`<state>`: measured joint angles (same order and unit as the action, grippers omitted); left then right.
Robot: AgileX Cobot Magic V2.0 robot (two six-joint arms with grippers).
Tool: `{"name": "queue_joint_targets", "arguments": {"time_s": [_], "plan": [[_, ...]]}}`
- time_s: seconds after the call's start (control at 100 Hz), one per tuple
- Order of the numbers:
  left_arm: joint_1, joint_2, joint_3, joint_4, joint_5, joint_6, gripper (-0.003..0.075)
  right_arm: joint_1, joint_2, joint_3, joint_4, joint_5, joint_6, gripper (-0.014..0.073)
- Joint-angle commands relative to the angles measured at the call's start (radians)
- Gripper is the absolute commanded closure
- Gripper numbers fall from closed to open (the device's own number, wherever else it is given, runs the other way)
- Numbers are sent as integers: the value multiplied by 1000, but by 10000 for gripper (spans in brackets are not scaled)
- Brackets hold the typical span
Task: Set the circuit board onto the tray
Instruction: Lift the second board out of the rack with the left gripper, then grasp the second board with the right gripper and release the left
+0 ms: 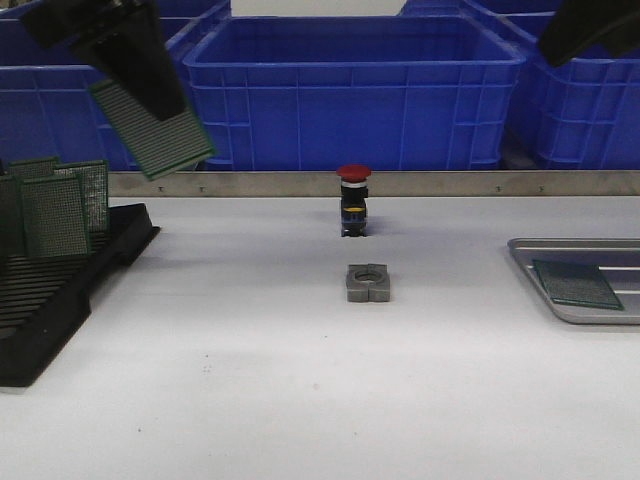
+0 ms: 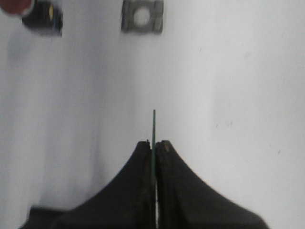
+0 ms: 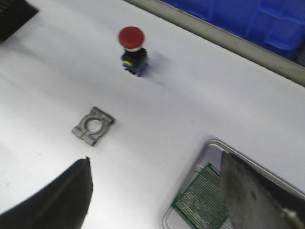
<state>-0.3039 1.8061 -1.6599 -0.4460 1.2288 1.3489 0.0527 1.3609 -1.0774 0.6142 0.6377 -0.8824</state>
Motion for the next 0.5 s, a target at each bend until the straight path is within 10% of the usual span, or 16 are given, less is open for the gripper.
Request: {"name": "queue_joint_targets", "arguments": {"time_s": [0.0, 0.49], "plan": [[-27, -56, -34, -192, 49, 57, 740, 64, -39, -29, 31, -15, -82, 24], [-119, -28, -34, -432, 47, 129, 740, 337, -23, -29, 31, -42, -237, 24]]}}
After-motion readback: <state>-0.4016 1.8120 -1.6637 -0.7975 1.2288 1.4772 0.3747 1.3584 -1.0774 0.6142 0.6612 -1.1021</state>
